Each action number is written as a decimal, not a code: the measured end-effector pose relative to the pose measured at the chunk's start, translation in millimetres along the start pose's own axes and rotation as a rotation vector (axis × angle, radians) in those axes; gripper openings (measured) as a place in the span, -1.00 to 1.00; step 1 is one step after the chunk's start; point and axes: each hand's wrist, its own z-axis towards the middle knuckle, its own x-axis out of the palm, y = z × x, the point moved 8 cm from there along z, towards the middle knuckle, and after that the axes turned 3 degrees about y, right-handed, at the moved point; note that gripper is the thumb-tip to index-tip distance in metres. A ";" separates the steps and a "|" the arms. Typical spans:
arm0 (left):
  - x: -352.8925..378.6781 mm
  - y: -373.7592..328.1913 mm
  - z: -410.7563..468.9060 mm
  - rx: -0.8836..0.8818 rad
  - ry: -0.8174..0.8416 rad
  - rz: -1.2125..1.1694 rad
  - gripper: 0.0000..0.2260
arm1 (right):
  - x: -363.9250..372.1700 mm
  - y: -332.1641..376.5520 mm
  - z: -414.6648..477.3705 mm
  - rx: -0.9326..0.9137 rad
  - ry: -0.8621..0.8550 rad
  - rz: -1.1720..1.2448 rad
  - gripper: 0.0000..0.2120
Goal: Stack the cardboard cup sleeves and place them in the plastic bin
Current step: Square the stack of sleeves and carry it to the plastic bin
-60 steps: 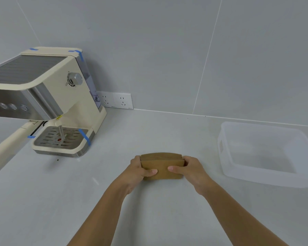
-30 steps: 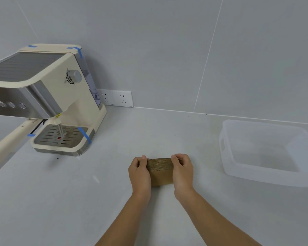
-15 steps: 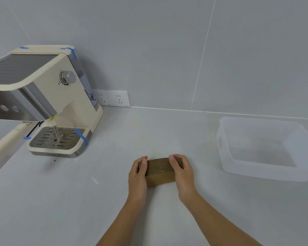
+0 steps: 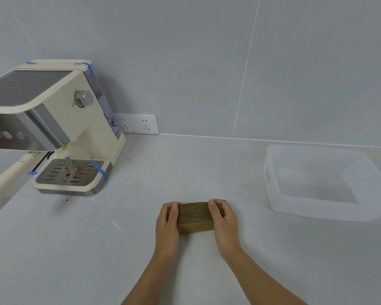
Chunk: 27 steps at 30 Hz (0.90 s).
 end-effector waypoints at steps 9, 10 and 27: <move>-5.3 1.1 -1.4 -0.032 -0.082 -0.086 -0.76 | 2.5 3.4 -4.1 -0.021 -0.069 0.080 -0.66; -7.1 4.8 -3.6 -0.030 -0.076 -0.078 -0.77 | 2.8 -1.4 -7.4 -0.032 -0.042 0.072 -0.66; -13.4 15.4 -17.3 -0.064 0.475 0.203 -0.31 | 1.6 -13.3 -10.2 -0.007 0.001 0.020 -0.66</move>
